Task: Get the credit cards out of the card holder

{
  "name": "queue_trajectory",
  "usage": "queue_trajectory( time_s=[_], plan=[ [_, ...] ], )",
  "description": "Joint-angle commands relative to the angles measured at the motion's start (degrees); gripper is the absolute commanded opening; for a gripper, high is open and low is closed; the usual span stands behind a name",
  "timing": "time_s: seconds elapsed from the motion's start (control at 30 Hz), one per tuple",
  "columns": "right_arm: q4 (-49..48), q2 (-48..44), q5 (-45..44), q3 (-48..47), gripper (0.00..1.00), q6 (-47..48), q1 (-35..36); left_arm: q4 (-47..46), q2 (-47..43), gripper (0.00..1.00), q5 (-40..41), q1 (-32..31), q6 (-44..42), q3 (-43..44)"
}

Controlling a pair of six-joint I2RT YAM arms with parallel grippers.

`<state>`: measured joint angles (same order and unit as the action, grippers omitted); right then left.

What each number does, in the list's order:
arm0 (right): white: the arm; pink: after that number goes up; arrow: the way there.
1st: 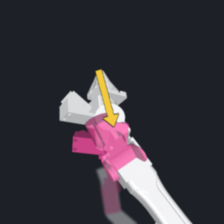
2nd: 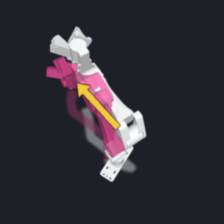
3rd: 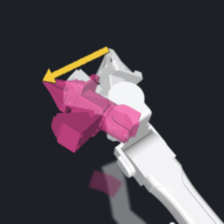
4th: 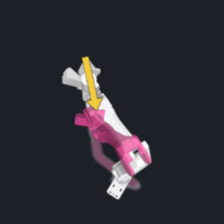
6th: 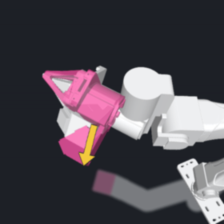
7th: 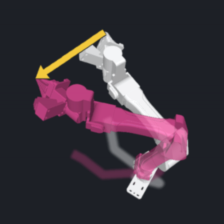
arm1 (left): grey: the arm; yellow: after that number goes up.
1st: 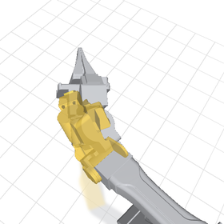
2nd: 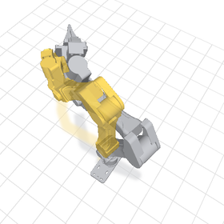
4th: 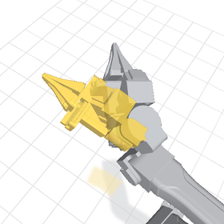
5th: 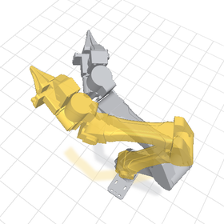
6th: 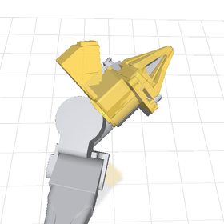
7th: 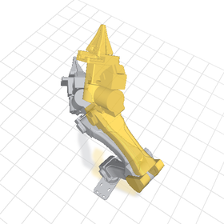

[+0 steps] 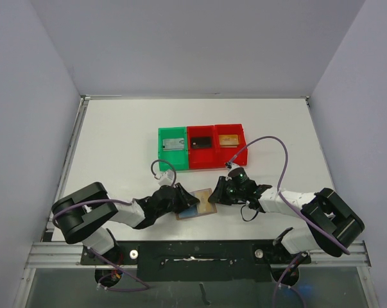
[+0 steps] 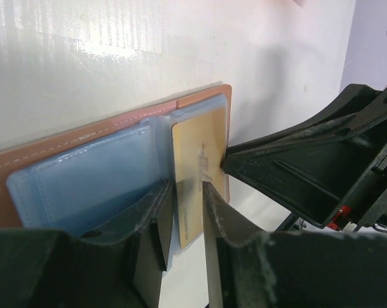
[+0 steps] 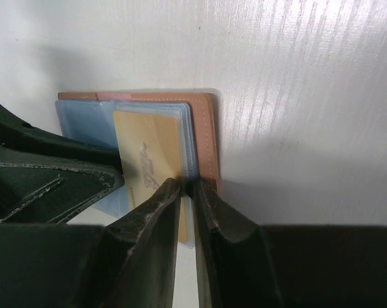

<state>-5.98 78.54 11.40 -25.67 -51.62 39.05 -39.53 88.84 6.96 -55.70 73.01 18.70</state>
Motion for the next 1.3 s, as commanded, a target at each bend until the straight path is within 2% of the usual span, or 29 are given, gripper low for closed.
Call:
queue_trajectory(
  time_s=[0.0, 0.17, 0.57, 0.8, 0.87, 0.97, 1.27],
  plan=[
    [2.1, 1.2, -0.7, 0.0, 0.16, 0.8, 0.3, -7.3, 2.9, 0.17, -2.3, 0.1, 0.9, 0.9],
    [2.5, 1.0, -1.0, 0.0, 0.16, 0.8, 0.3, -8.6, 2.8, 0.01, -2.4, 0.1, 1.8, -0.1],
    [3.0, 1.5, -1.1, -0.2, 0.16, 1.2, 0.1, -3.5, -5.6, 0.0, 1.4, 0.2, 2.3, -4.2],
    [2.9, 1.4, -1.0, -0.5, 0.16, 1.3, 0.2, -3.6, -5.2, 0.0, 0.2, 0.2, 1.4, -3.6],
    [2.8, 1.6, -0.8, -0.6, 0.17, 1.2, 0.2, -4.7, -3.8, 0.1, -0.3, 0.2, 1.5, -3.0],
    [2.8, 1.8, -0.7, -0.7, 0.17, 1.2, 0.2, -7.1, -1.0, 0.21, -1.1, 0.2, 2.2, -2.5],
    [2.2, 2.0, -0.5, -0.3, 0.17, 0.9, 0.2, -15.8, 5.6, 0.21, -4.2, -0.2, 3.3, -1.5]
  ],
)
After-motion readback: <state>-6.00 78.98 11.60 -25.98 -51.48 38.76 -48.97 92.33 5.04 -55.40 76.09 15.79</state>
